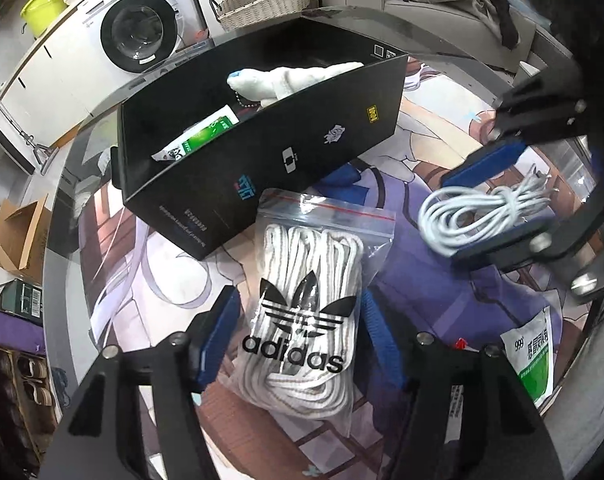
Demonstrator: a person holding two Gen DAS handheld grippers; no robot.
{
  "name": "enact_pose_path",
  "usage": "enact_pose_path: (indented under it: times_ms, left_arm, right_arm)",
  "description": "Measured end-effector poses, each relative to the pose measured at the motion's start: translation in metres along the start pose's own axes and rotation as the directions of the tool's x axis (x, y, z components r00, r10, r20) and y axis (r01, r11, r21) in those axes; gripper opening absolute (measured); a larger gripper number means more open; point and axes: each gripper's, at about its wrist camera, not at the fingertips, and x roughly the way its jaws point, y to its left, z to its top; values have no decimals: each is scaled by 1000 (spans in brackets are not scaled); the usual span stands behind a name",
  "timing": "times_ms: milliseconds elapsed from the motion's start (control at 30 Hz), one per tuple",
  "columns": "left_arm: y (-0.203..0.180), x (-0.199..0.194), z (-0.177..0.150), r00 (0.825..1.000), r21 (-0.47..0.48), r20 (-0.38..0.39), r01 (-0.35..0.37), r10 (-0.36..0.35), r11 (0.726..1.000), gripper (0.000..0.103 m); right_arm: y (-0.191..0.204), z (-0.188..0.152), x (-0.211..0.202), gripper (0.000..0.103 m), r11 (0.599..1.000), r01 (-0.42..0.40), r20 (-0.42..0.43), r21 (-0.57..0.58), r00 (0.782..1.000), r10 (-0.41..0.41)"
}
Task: Organize soft objects
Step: 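Move the left tool to the adidas lace bag while the right tool approaches the white cable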
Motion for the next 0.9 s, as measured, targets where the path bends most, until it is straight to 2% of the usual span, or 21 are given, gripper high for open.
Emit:
enact_pose_path:
  times_ms: [33,67,133,200,300,400,500,567,600,633,700,800,900]
  left_arm:
    - [0,0,-2,1000,4,-2,-3,3,1000,64]
    - [-1,0,-3,1000,8,-6,-6,6,1000,64]
    - [-4,0,-5,1000,11,-6,-18,18,1000,65]
    - [-4,-1,-4,1000,3,-7,-28,28,1000,66]
    - [-5,0,-3,999,-7,-4,-37,37,999,66]
    - [-5,2,-1,999,-17,-10,-35,35,999,66]
    - [-4,2,-3,999,-20,-8,-35,34,999,66]
    - [-1,1,-5,1000,-42,-8,-29,29,999,65]
    - [0,1,-6,1000,-54,-7,-24,24,998,63]
    - [2,0,-7,1000,-76,-5,-17,17,997,50]
    - [7,-3,-7,1000,-128,1,-17,17,992,45]
    - [12,-6,-9,999,-183,-2,-45,45,982,43]
    - [18,-6,-11,999,-219,-7,-48,48,975,44]
  right_arm:
    - [1,-2,-6,56,1000,1,-5,-10,1000,-1]
    - [3,-4,-9,70,999,16,-25,-31,1000,-17]
    - [11,-12,-11,80,994,47,-60,-101,997,-53]
    - [17,-23,-10,80,987,61,-72,-146,995,-72]
    - [12,-23,-3,80,989,83,-76,-126,993,-93]
    - [3,-20,8,72,994,84,-98,-74,991,-91]
    - [1,-15,11,54,992,114,-88,-57,989,-119]
    - [2,-12,10,31,992,124,-73,-29,989,-126]
    - [1,-11,9,27,991,134,-64,-18,989,-135]
    - [-3,-8,8,28,989,144,-45,18,989,-143]
    - [-8,-5,7,27,984,140,2,107,990,-141]
    - [-14,1,3,28,968,121,53,219,989,-136]
    - [-7,8,2,29,973,114,49,199,991,-127]
